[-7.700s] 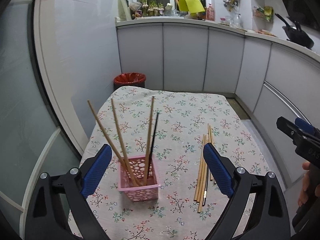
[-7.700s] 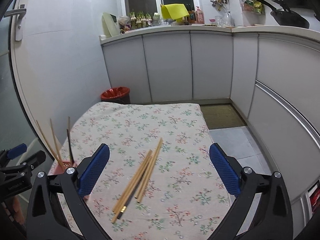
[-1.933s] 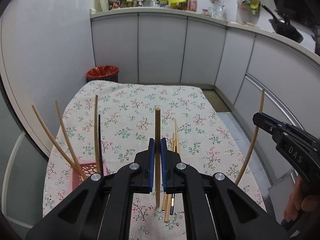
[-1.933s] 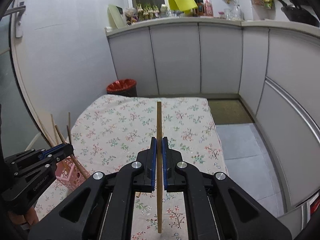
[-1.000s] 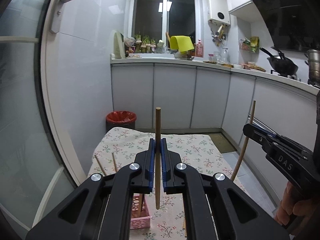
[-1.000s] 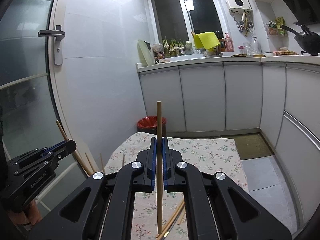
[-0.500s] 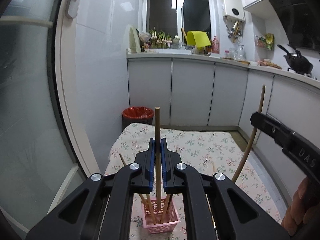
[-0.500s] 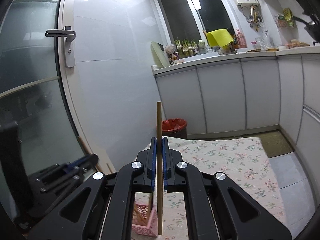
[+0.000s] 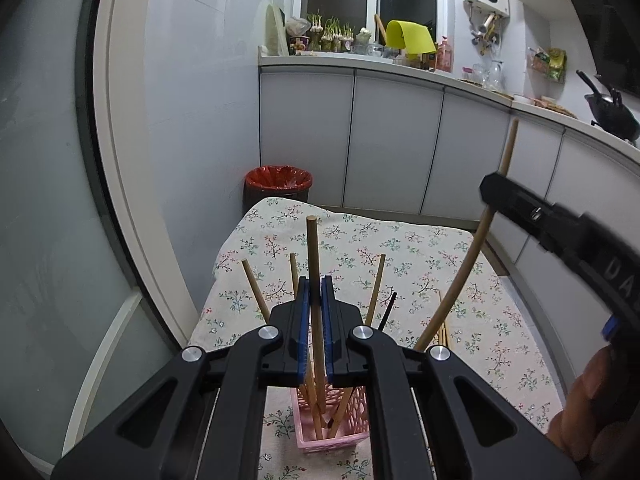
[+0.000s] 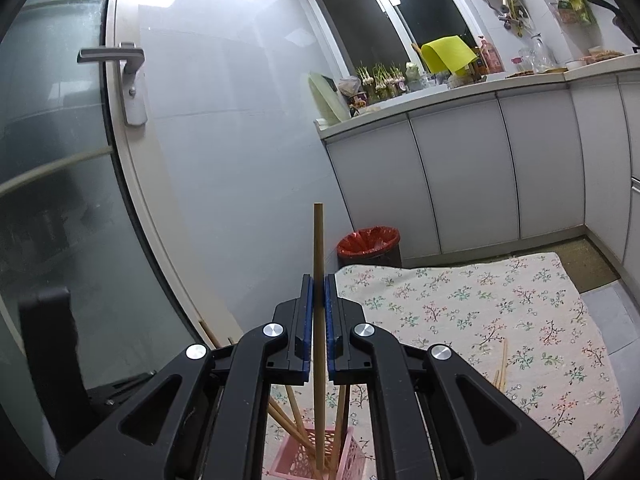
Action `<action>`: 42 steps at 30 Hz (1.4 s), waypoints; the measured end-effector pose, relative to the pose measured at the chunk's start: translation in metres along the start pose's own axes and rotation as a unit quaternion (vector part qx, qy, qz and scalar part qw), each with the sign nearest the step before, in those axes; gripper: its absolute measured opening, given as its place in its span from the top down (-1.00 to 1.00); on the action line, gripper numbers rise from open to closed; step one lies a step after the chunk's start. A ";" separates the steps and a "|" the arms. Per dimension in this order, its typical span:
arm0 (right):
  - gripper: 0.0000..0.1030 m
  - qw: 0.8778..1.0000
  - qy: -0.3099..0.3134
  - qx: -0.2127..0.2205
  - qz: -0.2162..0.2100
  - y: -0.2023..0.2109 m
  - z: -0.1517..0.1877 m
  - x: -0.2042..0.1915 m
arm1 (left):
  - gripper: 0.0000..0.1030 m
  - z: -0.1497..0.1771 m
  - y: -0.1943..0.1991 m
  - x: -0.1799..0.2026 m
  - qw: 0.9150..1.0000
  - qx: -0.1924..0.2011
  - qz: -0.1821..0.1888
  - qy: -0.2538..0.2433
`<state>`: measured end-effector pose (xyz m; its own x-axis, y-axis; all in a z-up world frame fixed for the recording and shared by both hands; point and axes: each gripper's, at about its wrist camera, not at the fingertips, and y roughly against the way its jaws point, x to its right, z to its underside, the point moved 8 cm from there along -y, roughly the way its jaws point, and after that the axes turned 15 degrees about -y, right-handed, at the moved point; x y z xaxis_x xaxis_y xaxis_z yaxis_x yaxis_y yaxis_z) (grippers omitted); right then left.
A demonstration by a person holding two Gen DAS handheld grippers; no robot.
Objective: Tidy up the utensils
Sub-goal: 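Lower the chopstick into the pink basket and open the left tool, then move the left tool back to the pile and grasp a chopstick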
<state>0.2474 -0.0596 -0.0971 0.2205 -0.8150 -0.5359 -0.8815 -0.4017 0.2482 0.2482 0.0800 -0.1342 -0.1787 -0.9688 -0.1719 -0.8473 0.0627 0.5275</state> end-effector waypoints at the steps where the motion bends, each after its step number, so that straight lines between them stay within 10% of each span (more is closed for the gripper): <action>1: 0.92 1.000 0.002 -0.005 0.003 -0.004 0.003 0.001 | 0.88 0.001 -0.001 -0.001 1.000 -0.001 0.001 0.001; 17: 0.52 0.999 -0.009 -0.039 0.007 0.004 0.007 0.015 | 0.84 -0.005 0.005 -0.001 1.000 0.005 0.006 0.010; 21: 0.42 0.999 -0.004 -0.039 0.017 0.017 0.000 0.024 | 0.33 -0.008 0.014 0.002 1.000 0.015 0.003 0.008; 42: -0.76 0.987 0.013 -0.039 0.154 0.081 -0.022 0.133 | -0.73 -0.016 0.017 0.072 0.999 0.000 0.032 -0.012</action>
<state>0.2150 -0.2096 -0.1302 -0.0403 -0.9136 -0.4045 -0.8743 -0.1637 0.4570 0.2285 0.0076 -0.1243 -0.2443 -0.9569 -0.1572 -0.8335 0.1244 0.5384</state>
